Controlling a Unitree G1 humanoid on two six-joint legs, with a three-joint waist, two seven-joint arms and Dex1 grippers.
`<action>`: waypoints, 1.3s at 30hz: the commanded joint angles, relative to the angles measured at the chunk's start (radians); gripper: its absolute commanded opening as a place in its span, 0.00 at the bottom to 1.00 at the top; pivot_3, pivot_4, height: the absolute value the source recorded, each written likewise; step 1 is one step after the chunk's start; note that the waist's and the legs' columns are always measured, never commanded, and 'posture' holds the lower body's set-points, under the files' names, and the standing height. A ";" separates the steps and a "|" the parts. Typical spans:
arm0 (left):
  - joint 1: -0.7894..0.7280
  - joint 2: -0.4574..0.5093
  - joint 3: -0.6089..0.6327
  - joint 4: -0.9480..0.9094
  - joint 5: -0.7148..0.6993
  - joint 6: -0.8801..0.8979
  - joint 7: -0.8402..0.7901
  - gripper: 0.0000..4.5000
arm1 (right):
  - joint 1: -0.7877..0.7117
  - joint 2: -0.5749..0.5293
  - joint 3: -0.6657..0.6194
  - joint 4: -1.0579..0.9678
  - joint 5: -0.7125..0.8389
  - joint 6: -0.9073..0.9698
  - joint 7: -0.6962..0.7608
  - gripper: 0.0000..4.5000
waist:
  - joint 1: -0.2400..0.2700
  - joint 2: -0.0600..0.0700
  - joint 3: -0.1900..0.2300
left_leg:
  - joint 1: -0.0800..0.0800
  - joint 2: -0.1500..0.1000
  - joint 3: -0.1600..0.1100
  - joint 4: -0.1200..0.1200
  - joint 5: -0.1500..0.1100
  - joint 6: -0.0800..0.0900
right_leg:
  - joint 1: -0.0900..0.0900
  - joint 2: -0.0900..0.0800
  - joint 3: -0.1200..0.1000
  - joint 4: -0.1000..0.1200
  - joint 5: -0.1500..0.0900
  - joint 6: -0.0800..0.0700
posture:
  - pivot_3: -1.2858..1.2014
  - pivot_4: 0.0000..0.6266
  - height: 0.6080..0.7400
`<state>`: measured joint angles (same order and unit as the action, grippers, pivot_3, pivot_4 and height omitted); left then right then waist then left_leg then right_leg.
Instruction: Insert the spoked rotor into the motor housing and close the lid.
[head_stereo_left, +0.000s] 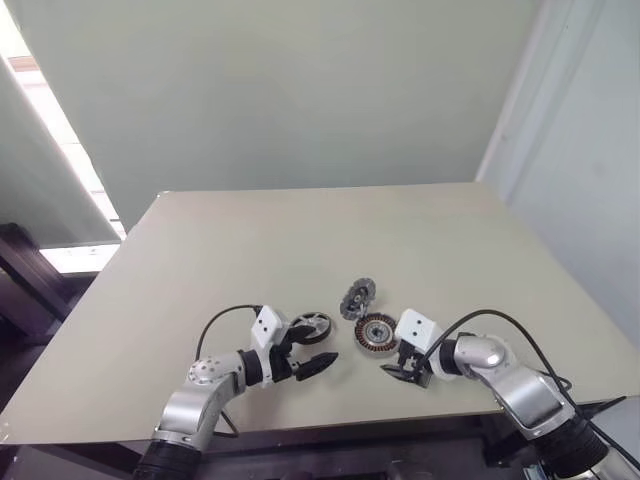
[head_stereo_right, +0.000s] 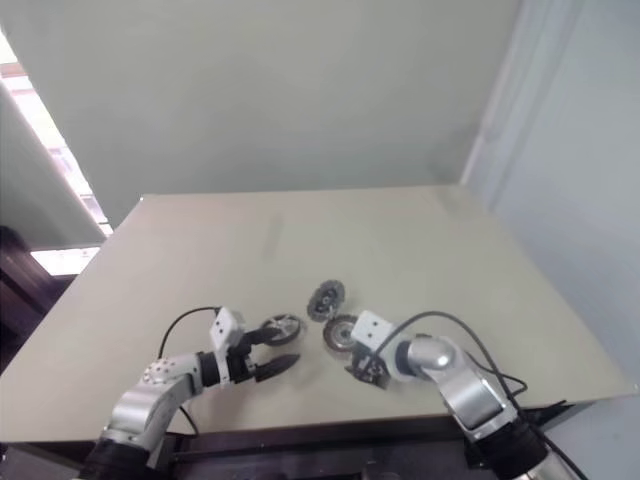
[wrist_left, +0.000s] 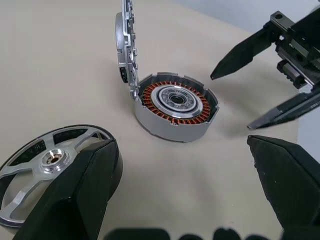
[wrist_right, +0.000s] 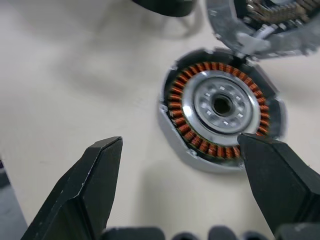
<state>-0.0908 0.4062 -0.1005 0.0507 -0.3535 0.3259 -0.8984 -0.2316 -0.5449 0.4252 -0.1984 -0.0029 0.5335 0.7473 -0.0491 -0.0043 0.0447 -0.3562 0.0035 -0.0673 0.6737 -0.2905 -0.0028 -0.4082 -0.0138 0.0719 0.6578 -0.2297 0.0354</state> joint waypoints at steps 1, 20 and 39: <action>-0.026 0.008 0.011 -0.012 0.000 -0.020 -0.010 1.00 | -0.033 -0.001 -0.001 0.002 -0.026 -0.044 0.003 0.89 | 0.000 0.000 0.000 | 0.000 0.000 0.000 0.000 0.000 0.000 | 0.000 0.000 0.000 0.000 0.000 0.000 | 0.52 0.00 1.00; -0.024 0.008 0.011 -0.020 -0.001 -0.015 -0.005 1.00 | -0.068 0.026 0.045 0.121 -0.137 -0.133 0.013 0.89 | 0.000 0.000 0.000 | 0.000 0.000 0.000 0.000 0.000 0.000 | 0.000 0.000 0.000 0.000 0.000 0.000 | 0.52 0.00 1.00; -0.024 0.011 0.013 -0.025 0.001 -0.014 -0.001 1.00 | -0.069 0.066 0.060 0.197 -0.190 -0.195 0.010 0.37 | 0.000 0.000 0.000 | 0.001 0.000 0.000 0.000 0.000 0.000 | 0.001 0.000 0.000 0.000 0.000 0.000 | 0.52 0.00 1.00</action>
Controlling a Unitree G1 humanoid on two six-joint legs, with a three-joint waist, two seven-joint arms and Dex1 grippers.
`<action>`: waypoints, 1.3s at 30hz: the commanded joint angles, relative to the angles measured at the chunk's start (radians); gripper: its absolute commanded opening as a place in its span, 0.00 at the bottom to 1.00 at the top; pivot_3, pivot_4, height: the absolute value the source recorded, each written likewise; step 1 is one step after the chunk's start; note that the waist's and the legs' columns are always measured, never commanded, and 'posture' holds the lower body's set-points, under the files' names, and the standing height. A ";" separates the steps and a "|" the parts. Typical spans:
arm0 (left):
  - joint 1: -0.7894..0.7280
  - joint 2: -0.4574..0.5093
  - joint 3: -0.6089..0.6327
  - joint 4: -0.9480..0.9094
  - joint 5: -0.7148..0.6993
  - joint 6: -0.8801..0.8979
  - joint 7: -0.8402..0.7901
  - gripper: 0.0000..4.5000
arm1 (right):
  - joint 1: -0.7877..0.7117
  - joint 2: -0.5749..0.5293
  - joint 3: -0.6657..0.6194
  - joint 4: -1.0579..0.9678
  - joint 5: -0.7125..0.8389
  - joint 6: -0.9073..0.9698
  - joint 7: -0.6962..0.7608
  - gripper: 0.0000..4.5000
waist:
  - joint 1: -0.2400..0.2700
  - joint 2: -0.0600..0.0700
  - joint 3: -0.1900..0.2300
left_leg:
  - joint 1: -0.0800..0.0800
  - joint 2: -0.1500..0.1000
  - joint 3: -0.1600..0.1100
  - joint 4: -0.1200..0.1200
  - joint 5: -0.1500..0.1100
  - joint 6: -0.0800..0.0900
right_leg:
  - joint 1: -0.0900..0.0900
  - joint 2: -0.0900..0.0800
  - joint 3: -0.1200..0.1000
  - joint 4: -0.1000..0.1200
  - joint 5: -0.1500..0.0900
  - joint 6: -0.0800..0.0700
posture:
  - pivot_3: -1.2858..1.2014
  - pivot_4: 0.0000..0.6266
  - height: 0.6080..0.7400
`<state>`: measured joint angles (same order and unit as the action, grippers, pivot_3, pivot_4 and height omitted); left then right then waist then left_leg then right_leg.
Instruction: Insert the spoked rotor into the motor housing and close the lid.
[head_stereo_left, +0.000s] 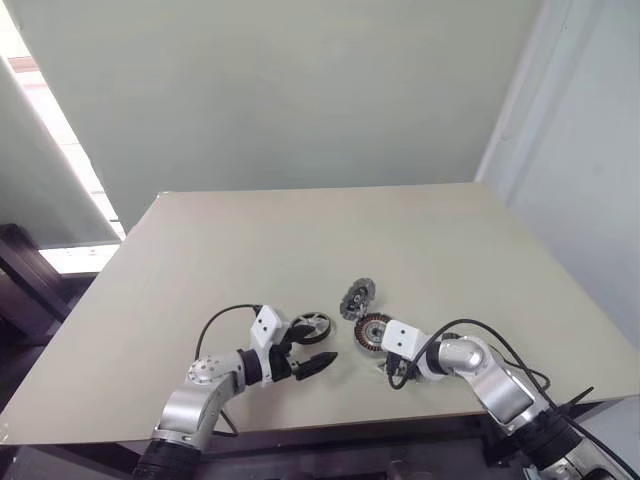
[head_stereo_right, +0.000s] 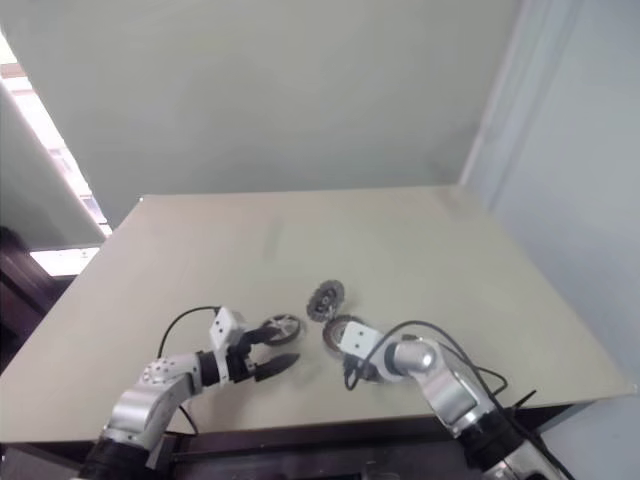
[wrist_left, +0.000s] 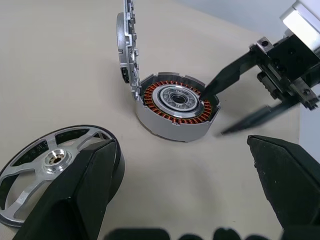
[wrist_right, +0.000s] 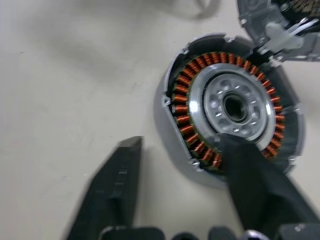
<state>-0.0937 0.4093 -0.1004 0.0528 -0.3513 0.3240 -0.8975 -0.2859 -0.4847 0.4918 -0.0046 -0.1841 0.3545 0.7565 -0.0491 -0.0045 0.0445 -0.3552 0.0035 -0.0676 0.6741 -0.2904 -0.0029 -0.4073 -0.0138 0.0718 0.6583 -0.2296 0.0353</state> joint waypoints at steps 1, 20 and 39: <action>-0.021 0.008 0.013 -0.028 -0.001 -0.013 -0.002 1.00 | -0.015 0.007 -0.007 0.006 -0.010 -0.018 0.001 0.30 | 0.000 0.000 0.000 | 0.000 0.000 0.000 0.000 0.000 0.000 | 0.000 0.000 0.000 0.000 0.000 0.000 | 0.52 0.00 1.00; -0.015 0.008 0.016 -0.023 -0.003 -0.018 0.002 1.00 | -0.004 0.066 -0.057 -0.139 0.107 0.136 0.073 0.00 | 0.000 0.000 0.000 | 0.000 0.000 -0.001 0.000 0.000 0.000 | 0.000 0.000 0.000 0.000 0.000 0.000 | 0.52 0.00 1.00; 0.030 0.062 0.067 -0.061 -0.054 0.048 -0.011 1.00 | -0.011 0.069 0.101 -0.283 0.081 0.378 0.011 0.05 | 0.000 0.000 0.000 | -0.001 0.000 -0.001 0.001 0.000 0.000 | -0.001 0.000 -0.001 0.000 0.000 0.000 | 0.52 0.00 1.00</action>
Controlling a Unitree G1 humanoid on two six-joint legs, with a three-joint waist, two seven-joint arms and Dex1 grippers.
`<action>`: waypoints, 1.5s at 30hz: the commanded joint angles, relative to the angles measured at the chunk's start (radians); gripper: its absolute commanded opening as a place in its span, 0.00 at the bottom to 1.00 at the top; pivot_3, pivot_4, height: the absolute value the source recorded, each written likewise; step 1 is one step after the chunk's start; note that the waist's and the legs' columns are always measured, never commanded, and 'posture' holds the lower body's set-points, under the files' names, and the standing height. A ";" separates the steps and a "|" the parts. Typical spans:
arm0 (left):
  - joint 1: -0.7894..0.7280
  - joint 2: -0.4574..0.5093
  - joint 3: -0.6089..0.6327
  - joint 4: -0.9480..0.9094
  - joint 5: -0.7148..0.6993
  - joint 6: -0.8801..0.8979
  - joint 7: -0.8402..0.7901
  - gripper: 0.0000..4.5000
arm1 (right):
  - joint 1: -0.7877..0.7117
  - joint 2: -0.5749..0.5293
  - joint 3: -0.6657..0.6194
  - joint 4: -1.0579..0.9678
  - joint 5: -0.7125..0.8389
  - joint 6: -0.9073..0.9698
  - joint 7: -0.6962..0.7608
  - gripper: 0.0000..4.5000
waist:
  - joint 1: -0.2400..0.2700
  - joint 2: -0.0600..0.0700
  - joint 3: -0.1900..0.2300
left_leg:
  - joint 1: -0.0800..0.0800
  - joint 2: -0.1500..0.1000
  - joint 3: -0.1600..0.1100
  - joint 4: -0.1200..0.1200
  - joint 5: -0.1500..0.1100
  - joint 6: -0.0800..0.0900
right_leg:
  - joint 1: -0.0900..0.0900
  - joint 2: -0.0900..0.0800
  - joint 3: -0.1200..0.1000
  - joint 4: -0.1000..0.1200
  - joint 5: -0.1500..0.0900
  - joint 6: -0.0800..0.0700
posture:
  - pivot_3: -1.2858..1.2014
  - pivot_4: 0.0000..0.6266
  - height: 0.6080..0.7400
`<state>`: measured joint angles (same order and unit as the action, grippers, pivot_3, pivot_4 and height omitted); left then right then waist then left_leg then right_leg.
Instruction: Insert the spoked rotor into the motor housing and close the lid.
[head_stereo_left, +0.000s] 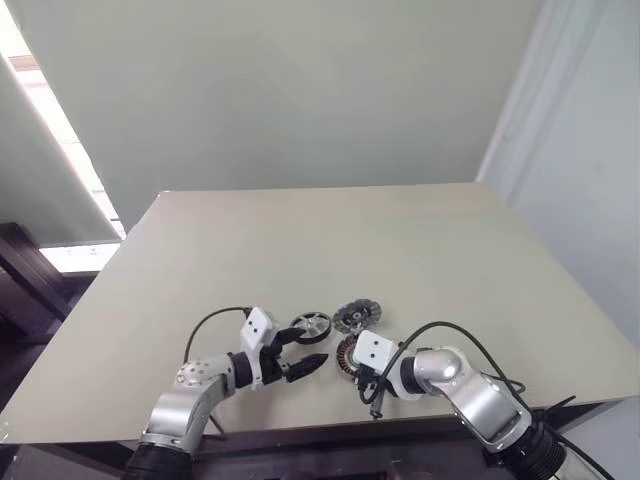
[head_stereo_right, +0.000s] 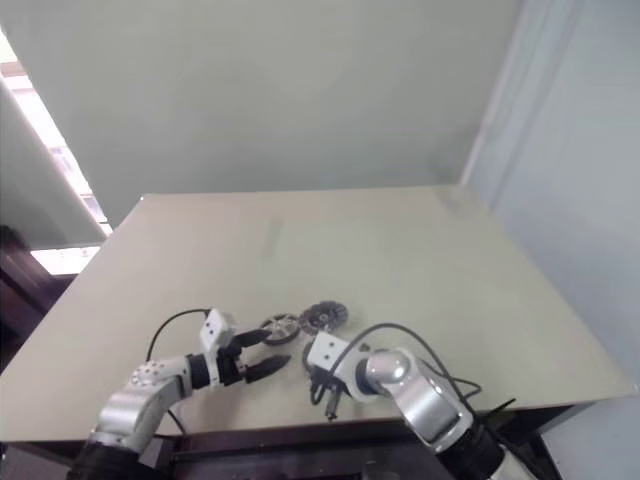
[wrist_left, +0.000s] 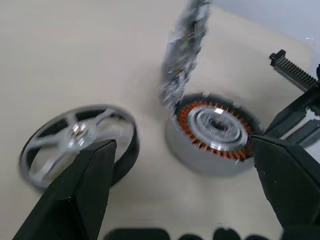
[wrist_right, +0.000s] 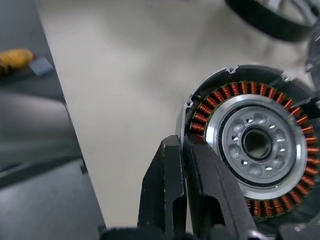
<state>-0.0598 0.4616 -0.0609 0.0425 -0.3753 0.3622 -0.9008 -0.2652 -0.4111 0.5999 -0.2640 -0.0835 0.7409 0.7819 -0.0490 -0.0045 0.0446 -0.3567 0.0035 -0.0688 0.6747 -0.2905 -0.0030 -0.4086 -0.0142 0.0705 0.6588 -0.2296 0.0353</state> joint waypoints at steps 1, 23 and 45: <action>-0.001 0.011 0.032 -0.055 -0.034 0.022 -0.003 1.00 | -0.033 -0.010 -0.003 -0.026 -0.014 -0.001 -0.007 0.11 | 0.000 0.000 0.000 | 0.000 0.000 0.000 0.000 0.000 0.000 | 0.000 0.000 0.000 0.000 0.000 0.000 | 0.52 0.00 1.00; 0.049 -0.177 0.260 -0.138 -0.313 0.501 0.322 1.00 | 0.004 -0.016 -0.162 -0.149 0.082 -0.032 -0.065 1.00 | 0.000 -0.001 0.000 | 0.000 0.000 -0.001 0.001 0.000 0.000 | 0.001 -0.001 -0.001 0.000 0.000 0.000 | 0.52 0.00 1.00; -0.174 -0.586 0.582 0.202 -0.579 0.526 0.770 1.00 | 0.065 -0.068 -0.203 -0.191 0.083 -0.073 -0.105 1.00 | 0.001 -0.004 -0.001 | 0.000 -0.002 -0.002 0.002 0.000 0.000 | 0.002 0.000 -0.001 0.000 0.000 0.000 | 0.52 0.00 1.00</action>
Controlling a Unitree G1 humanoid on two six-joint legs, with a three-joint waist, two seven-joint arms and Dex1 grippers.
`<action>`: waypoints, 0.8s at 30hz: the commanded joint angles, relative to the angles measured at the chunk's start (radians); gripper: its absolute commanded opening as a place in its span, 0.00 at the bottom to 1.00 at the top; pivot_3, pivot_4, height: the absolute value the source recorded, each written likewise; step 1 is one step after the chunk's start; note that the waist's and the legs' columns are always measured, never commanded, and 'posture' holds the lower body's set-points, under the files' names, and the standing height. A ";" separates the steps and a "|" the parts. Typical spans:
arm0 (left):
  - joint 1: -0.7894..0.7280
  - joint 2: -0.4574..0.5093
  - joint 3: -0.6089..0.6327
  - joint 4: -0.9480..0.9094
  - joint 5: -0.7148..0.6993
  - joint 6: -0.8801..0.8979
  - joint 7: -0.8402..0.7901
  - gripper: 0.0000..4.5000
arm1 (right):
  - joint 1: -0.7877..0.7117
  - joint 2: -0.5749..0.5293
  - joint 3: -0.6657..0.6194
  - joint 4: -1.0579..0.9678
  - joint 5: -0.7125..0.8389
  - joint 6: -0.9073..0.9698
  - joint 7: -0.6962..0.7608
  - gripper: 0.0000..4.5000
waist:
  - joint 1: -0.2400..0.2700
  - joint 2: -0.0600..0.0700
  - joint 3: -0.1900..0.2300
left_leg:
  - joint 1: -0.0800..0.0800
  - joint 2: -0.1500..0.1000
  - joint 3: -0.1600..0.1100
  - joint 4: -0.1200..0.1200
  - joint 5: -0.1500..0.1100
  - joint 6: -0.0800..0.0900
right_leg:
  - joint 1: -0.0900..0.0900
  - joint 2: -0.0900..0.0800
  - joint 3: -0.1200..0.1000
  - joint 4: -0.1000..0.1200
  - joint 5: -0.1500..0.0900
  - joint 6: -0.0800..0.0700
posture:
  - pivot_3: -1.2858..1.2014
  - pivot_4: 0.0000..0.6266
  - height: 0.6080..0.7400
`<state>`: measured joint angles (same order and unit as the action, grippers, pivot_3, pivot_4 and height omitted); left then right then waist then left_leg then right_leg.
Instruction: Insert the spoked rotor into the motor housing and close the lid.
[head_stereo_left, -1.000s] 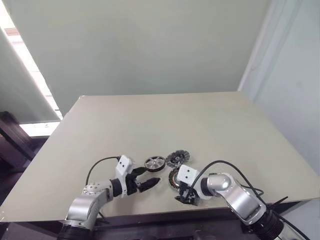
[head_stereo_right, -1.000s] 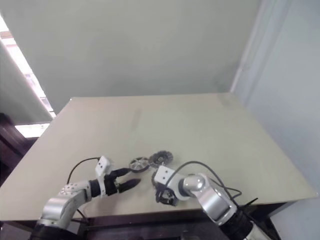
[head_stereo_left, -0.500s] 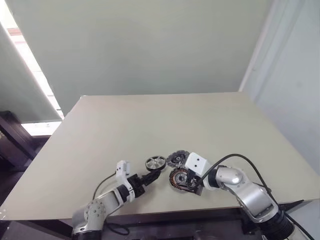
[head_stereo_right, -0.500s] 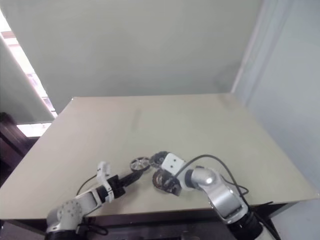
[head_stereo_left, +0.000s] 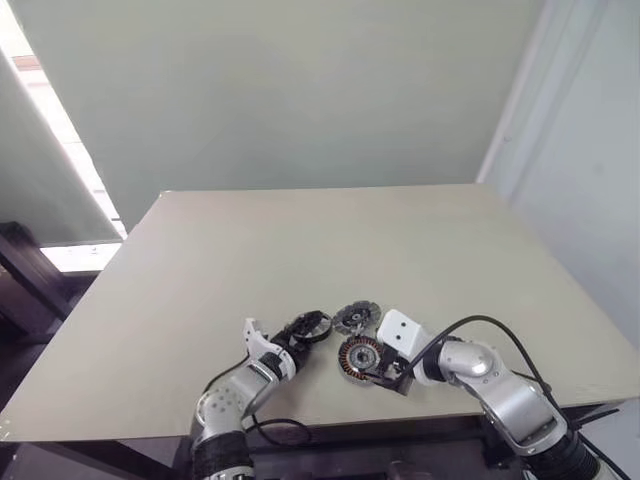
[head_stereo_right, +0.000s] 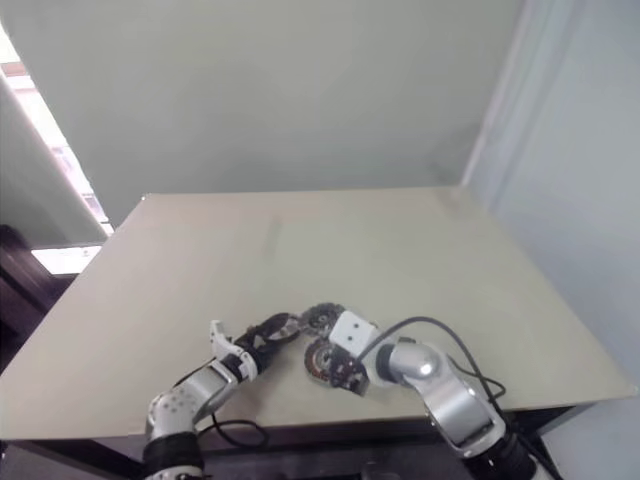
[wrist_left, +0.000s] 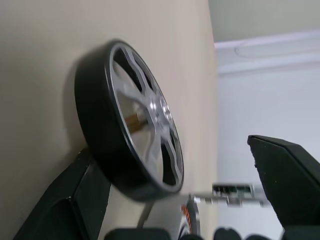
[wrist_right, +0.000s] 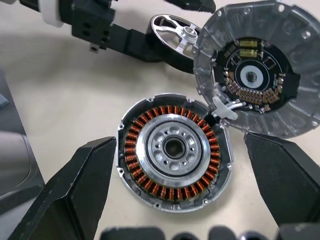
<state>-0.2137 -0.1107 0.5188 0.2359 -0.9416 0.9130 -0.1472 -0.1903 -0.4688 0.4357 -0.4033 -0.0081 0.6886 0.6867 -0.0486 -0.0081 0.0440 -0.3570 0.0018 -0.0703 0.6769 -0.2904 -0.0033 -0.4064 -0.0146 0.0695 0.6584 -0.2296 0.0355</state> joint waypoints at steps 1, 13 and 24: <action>-0.019 -0.015 -0.001 0.012 -0.013 -0.030 0.021 1.00 | -0.008 -0.011 -0.042 -0.054 0.007 -0.020 -0.012 1.00 | 0.000 0.000 0.000 | 0.000 0.000 0.000 0.000 0.000 0.000 | 0.000 0.000 0.000 0.000 0.000 0.000 | 0.52 0.00 1.00; -0.014 0.002 0.010 0.022 -0.028 -0.081 0.066 0.24 | 0.003 -0.017 -0.059 -0.060 0.012 -0.019 -0.025 1.00 | 0.000 0.000 0.000 | 0.000 0.000 0.000 -0.001 0.000 0.000 | 0.000 0.000 0.001 -0.001 0.000 0.000 | 0.52 0.00 1.00; -0.020 0.055 0.035 -0.011 -0.121 -0.049 0.031 0.24 | 0.047 -0.007 -0.101 -0.076 0.094 0.000 -0.006 1.00 | -0.001 -0.001 0.000 | 0.000 0.000 0.000 -0.001 0.000 0.000 | -0.001 0.000 0.000 -0.001 0.000 0.000 | 0.52 0.00 1.00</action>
<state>-0.2159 -0.0744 0.5338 0.2669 -1.0182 0.8544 -0.0981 -0.1399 -0.4808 0.3703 -0.4272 0.0550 0.6945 0.6764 -0.0494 -0.0087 0.0442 -0.3571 0.0019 -0.0700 0.6759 -0.2904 -0.0035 -0.4070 -0.0144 0.0701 0.6576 -0.2295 0.0356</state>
